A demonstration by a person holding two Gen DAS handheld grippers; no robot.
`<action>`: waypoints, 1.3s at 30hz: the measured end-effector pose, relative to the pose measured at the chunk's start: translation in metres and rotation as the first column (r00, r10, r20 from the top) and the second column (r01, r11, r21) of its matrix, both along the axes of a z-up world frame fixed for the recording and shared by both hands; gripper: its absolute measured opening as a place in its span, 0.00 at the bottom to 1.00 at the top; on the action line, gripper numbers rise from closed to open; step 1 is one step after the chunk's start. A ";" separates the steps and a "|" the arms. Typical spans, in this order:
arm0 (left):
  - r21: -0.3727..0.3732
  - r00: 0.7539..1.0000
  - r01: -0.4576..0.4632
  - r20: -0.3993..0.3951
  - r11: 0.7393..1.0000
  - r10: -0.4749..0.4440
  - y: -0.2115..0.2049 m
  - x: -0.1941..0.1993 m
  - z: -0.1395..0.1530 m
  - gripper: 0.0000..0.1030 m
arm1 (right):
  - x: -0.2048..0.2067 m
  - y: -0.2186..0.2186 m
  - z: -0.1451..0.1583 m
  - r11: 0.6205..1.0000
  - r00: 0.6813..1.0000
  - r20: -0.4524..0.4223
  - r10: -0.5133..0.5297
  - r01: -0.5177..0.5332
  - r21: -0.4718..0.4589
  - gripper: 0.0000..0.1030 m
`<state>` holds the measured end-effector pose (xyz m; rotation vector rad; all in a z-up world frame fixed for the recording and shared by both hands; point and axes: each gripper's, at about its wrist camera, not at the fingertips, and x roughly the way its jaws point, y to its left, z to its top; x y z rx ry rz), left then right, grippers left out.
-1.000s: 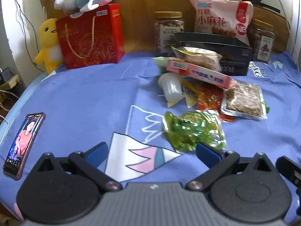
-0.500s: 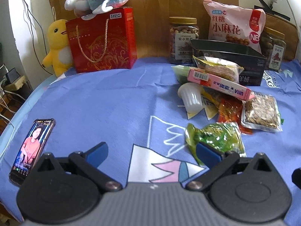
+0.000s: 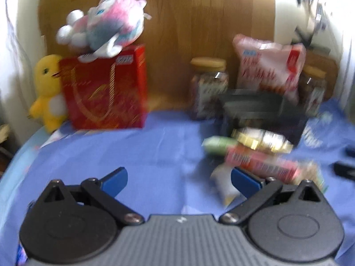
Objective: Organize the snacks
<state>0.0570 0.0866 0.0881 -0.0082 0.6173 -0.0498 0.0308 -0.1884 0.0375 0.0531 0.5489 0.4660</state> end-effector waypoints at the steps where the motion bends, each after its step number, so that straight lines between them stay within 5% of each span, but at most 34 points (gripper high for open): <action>1: -0.039 1.000 0.020 0.021 0.999 -0.019 0.003 0.005 0.003 1.00 | 0.008 0.002 0.000 1.000 1.000 -0.013 0.015 -0.014 0.010 0.59; 4: -0.160 0.993 0.043 0.116 0.986 -0.024 0.011 0.013 0.002 1.00 | 0.028 0.022 -0.005 0.998 0.998 -0.008 0.055 -0.055 -0.005 0.58; 8: -0.170 0.996 0.046 0.081 0.984 -0.032 0.005 0.027 -0.007 1.00 | 0.041 0.043 -0.019 0.992 0.994 -0.009 0.113 -0.113 -0.050 0.54; 11: -0.156 0.995 0.085 0.067 0.984 -0.075 -0.002 0.026 -0.014 1.00 | 0.053 0.050 -0.030 0.988 0.991 -0.041 0.131 -0.134 -0.077 0.13; 18: -0.184 0.994 0.105 0.021 0.977 -0.103 -0.013 0.023 -0.020 1.00 | 0.036 0.012 -0.019 0.997 0.998 -0.014 0.064 -0.064 -0.041 0.08; 23: -0.206 0.979 0.203 0.022 0.957 -0.203 -0.043 0.012 -0.016 1.00 | -0.011 -0.045 -0.017 0.996 0.999 0.014 -0.035 0.036 -0.083 0.08; 29: -0.268 0.894 0.433 0.006 0.860 -0.448 -0.101 -0.003 -0.013 1.00 | -0.081 -0.115 -0.032 0.991 0.993 -0.064 -0.100 0.094 -0.090 0.09; 34: -0.280 0.802 0.554 -0.073 0.784 -0.593 -0.162 -0.005 -0.023 0.90 | -0.114 -0.140 -0.047 0.991 0.981 -0.146 -0.130 0.123 -0.051 0.25; 39: -0.284 0.741 0.588 -0.187 0.757 -0.645 -0.206 -0.004 -0.042 0.77 | -0.124 -0.152 -0.044 0.989 0.985 -0.109 -0.133 0.139 0.052 0.39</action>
